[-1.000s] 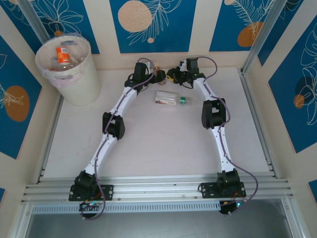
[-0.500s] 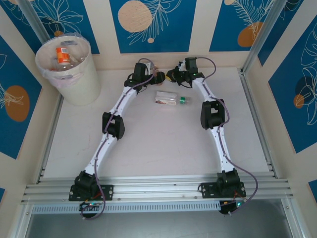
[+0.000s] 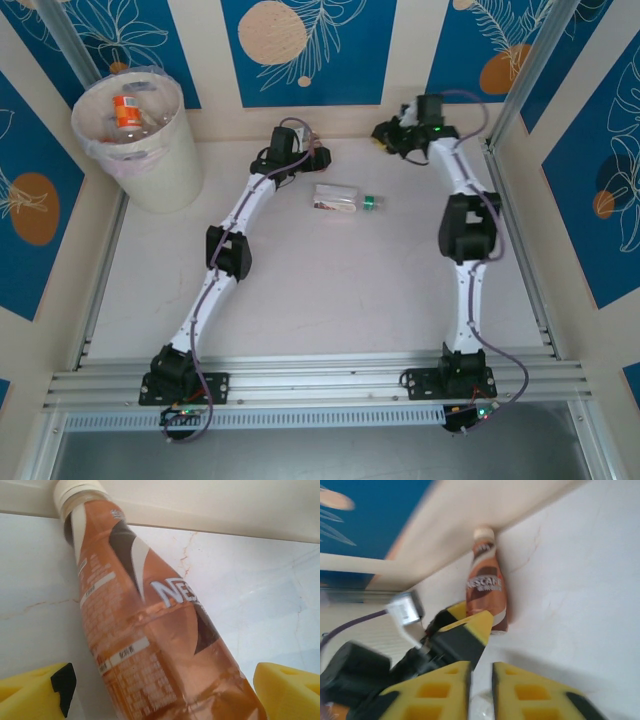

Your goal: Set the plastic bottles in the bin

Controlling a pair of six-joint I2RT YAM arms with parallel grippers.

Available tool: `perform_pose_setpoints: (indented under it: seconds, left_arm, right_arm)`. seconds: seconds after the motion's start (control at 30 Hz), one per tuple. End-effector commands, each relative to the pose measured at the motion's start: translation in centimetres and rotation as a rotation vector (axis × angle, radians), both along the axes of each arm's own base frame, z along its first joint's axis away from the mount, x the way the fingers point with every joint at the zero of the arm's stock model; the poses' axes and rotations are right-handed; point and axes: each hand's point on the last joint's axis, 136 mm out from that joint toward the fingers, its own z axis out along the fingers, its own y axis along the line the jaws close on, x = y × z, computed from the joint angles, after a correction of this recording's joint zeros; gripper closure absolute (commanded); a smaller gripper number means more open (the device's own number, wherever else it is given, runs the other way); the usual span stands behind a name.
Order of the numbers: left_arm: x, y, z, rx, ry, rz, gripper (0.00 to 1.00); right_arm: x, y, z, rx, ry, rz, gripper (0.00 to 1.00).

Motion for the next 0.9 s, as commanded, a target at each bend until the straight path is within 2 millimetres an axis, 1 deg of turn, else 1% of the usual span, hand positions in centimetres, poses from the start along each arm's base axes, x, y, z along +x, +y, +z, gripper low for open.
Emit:
perform_pose_setpoints:
  seconds: [0.0, 0.13, 0.2, 0.3, 0.43, 0.47, 0.53, 0.63, 0.67, 0.7, 0.77, 0.87]
  left_arm:
    - [-0.7, 2.9, -1.5, 0.085, 0.107, 0.083, 0.11]
    - [-1.0, 4.3, -1.7, 0.165, 0.124, 0.128, 0.17]
    - [-1.1, 5.6, -1.5, 0.232, 0.124, 0.155, 0.18]
    - [-1.2, 6.8, -1.2, 0.307, 0.113, 0.178, 0.22]
    - [-1.0, 7.3, -1.1, 0.328, 0.105, 0.183, 0.26]
    - [-1.0, 7.4, -1.1, 0.327, 0.104, 0.183, 0.29]
    - [-0.9, 7.7, -1.1, 0.338, 0.104, 0.197, 0.30]
    - [-0.8, 8.3, -0.8, 0.360, 0.095, 0.212, 0.31]
    - [-0.8, 8.4, -0.8, 0.369, 0.092, 0.214, 0.32]
    - [-0.7, 8.4, -0.7, 0.375, 0.088, 0.213, 0.33]
    - [-0.5, 8.3, -0.5, 0.371, 0.071, 0.200, 0.35]
    - [-0.1, 7.4, 0.1, 0.333, 0.033, 0.146, 0.40]
  right_arm:
    - [-2.7, -2.0, 3.1, -0.097, -0.087, -0.013, 0.67]
    - [-5.0, -2.3, 2.7, -0.107, -0.078, -0.024, 0.48]
    - [-6.1, -2.4, 2.7, -0.108, -0.081, -0.031, 0.40]
    - [-7.4, -2.8, 2.8, -0.121, -0.080, -0.048, 0.35]
    - [-8.6, -3.0, 3.1, -0.136, -0.080, -0.054, 0.32]
    - [-8.9, -3.1, 3.3, -0.142, -0.083, -0.060, 0.30]
    - [-9.2, -3.4, 3.2, -0.156, -0.081, -0.074, 0.27]
    - [-9.6, -3.7, 3.6, -0.165, -0.091, -0.086, 0.19]
    - [-9.8, -3.6, 3.8, -0.164, -0.098, -0.084, 0.13]
    - [-9.9, -3.6, 4.1, -0.162, -0.107, -0.086, 0.08]
    - [-10.3, -3.5, 4.6, -0.163, -0.133, -0.089, 0.02]
    - [-11.0, -3.9, 5.4, -0.176, -0.169, -0.107, 0.01]
